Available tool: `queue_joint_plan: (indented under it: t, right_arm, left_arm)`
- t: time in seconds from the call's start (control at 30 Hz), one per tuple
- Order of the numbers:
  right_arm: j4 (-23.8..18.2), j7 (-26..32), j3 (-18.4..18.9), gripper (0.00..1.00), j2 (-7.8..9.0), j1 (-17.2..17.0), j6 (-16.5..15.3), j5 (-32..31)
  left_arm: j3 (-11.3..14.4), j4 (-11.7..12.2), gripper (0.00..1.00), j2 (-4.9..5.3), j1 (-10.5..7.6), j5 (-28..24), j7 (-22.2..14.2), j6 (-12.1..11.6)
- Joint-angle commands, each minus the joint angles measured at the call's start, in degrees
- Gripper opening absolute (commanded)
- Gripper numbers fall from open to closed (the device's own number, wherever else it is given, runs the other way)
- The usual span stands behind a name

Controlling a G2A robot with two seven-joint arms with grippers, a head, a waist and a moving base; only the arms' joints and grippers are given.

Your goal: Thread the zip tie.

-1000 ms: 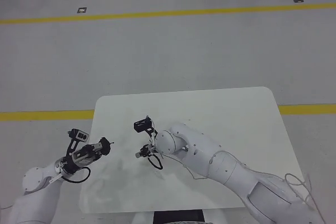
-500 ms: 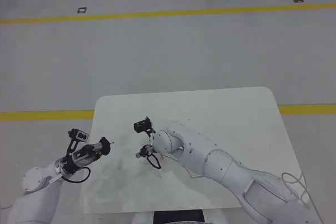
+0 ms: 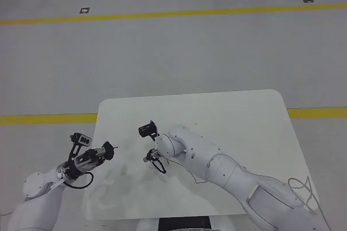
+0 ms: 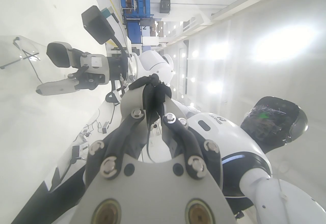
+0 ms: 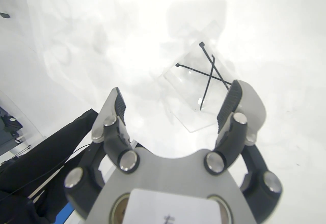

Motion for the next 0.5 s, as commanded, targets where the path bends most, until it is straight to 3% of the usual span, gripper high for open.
queue_joint_plan:
  t: [0.0,0.2,0.47]
  right_arm:
    - [0.16,0.28,0.3,0.43,-0.29,-0.05,0.0,-0.71]
    - [0.39,1.41,1.32,0.34,-1.09,-0.65,0.0,-3.77]
    - [0.08,3.35,4.08,0.3,-2.33,-3.02,0.0,-11.25]
  left_arm:
    - [0.0,0.0,0.0,0.0,0.0,0.0,0.0,0.0]
    - [0.0,0.0,0.0,0.0,0.0,0.0,0.0,0.0]
    - [0.0,0.0,0.0,0.0,0.0,0.0,0.0,0.0]
